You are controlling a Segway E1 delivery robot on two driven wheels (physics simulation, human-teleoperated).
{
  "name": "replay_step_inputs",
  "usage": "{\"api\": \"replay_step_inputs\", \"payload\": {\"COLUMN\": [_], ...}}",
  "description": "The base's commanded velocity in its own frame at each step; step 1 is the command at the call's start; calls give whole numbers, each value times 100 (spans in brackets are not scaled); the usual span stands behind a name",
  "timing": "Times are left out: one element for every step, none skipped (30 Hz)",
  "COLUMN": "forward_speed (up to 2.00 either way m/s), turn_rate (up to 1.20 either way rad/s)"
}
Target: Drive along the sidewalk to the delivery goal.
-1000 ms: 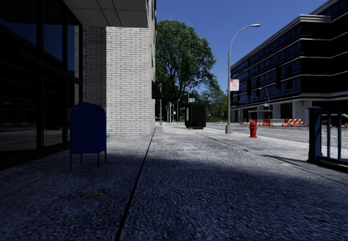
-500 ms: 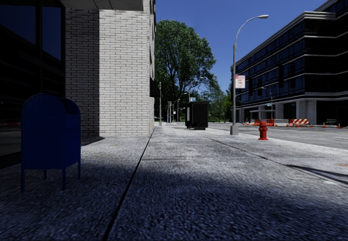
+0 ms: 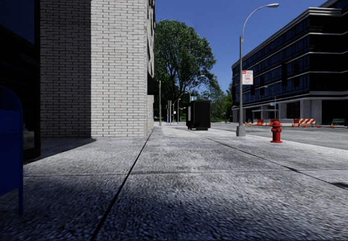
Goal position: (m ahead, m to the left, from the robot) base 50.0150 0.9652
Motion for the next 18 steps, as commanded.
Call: {"api": "replay_step_inputs", "payload": {"forward_speed": [200,200,200,200,200,200,200,200,200,200,200,200,200,200,200,200,200,200], "turn_rate": [0,0,0,0,0,0,0,0,0,0,0,0,0,0,0,0,0,0]}}
